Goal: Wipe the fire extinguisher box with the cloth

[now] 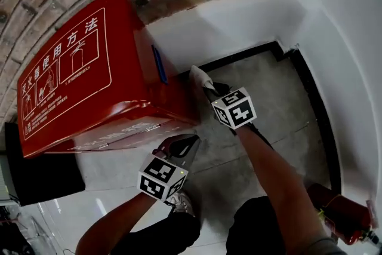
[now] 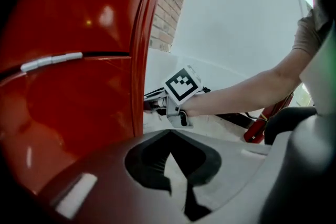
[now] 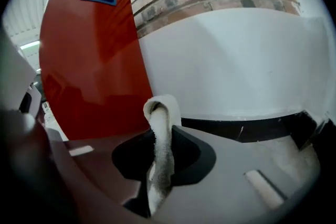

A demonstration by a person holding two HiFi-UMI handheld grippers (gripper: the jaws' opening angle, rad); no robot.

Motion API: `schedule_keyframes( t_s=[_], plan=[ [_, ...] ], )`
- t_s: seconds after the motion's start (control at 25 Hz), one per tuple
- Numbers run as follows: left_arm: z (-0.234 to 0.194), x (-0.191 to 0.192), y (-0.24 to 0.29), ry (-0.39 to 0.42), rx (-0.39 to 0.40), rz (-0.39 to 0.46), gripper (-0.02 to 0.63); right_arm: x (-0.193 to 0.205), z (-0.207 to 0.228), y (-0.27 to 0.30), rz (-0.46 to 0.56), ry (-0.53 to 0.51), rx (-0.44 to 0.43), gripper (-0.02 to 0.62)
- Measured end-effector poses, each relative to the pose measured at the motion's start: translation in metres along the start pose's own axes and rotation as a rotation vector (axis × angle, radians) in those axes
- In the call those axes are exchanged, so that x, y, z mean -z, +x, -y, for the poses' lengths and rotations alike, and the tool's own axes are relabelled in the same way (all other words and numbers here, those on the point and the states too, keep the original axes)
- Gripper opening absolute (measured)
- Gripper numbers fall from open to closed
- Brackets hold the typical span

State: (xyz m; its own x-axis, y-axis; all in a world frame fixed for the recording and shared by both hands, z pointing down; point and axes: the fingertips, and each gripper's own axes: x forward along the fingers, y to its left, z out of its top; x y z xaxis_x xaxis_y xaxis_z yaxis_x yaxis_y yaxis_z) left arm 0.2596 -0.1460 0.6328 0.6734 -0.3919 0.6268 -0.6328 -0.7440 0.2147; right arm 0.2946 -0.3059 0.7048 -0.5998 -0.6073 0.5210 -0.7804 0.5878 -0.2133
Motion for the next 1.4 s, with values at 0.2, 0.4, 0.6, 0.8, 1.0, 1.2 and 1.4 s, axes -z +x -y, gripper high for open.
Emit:
schedule_keyframes(
  t_s=[0.2,0.4,0.6,0.8,1.0,1.2,1.4],
  plan=[
    [0.0,-0.002,-0.002,-0.002,-0.043,0.013,0.0,-0.001,0.013,0.043,0.035,-0.012,0.026,0.071],
    [0.003,0.008,-0.007,-0.022,-0.062,0.014,0.0,0.02,-0.012,0.074,-0.036,-0.102,-0.095,0.071],
    [-0.006,0.015,-0.011,-0.039,-0.096,0.005,0.0,0.046,-0.028,0.064,-0.109,-0.111,-0.212,0.069],
    [-0.01,0.017,-0.023,0.031,-0.132,-0.049,0.0,0.068,-0.051,0.025,-0.175,-0.179,-0.385,0.067],
    [-0.004,0.014,-0.029,0.057,-0.146,-0.066,0.0,0.076,-0.078,-0.017,-0.16,-0.221,-0.513,0.067],
    [0.005,0.005,-0.031,0.078,-0.143,-0.072,0.0,0.06,-0.104,-0.067,-0.084,-0.295,-0.632,0.067],
    [0.004,-0.002,-0.029,0.085,-0.155,-0.067,0.0,0.036,-0.118,-0.126,-0.029,-0.44,-0.772,0.067]
  ],
)
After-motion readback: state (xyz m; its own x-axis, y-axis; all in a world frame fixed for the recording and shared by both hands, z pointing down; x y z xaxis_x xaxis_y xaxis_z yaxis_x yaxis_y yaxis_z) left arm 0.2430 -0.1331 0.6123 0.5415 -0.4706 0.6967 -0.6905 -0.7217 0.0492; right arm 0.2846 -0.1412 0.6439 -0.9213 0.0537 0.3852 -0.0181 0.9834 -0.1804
